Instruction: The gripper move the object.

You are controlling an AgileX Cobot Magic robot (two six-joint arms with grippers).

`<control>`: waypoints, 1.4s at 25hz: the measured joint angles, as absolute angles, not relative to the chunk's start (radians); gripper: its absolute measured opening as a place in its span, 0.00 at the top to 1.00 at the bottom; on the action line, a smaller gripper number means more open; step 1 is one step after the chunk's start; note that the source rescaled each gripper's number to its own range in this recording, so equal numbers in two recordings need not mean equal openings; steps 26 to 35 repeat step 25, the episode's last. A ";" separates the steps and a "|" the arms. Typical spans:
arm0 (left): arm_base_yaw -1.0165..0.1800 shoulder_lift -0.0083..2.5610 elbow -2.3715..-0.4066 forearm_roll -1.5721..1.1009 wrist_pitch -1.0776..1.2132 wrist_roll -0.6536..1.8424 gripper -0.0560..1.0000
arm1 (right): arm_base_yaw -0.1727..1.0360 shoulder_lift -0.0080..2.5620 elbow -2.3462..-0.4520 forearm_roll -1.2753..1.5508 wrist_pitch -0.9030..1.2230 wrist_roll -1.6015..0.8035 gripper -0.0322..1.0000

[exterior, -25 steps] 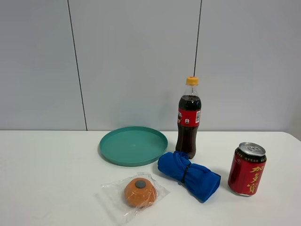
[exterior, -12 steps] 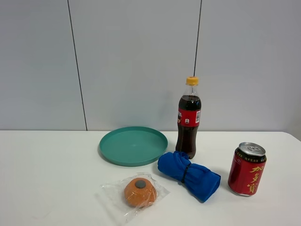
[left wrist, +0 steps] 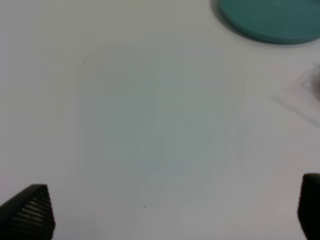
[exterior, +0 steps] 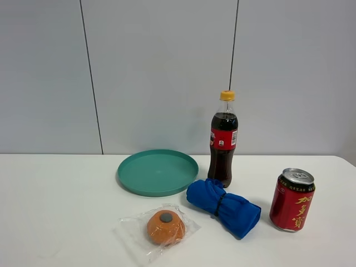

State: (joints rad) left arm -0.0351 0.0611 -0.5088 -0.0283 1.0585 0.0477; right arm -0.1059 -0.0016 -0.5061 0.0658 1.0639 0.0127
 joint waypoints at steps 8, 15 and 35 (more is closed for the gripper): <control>-0.035 -0.006 -0.509 -0.015 1.059 0.045 0.01 | -0.106 -0.002 -0.506 0.066 1.064 0.013 0.00; -0.035 -0.007 -0.509 -0.011 1.059 0.044 0.01 | -0.106 -0.002 -0.506 0.066 1.064 0.013 0.00; -0.035 -0.007 -0.509 -0.009 1.059 0.044 0.01 | -0.106 -0.002 -0.506 0.066 1.064 0.013 0.00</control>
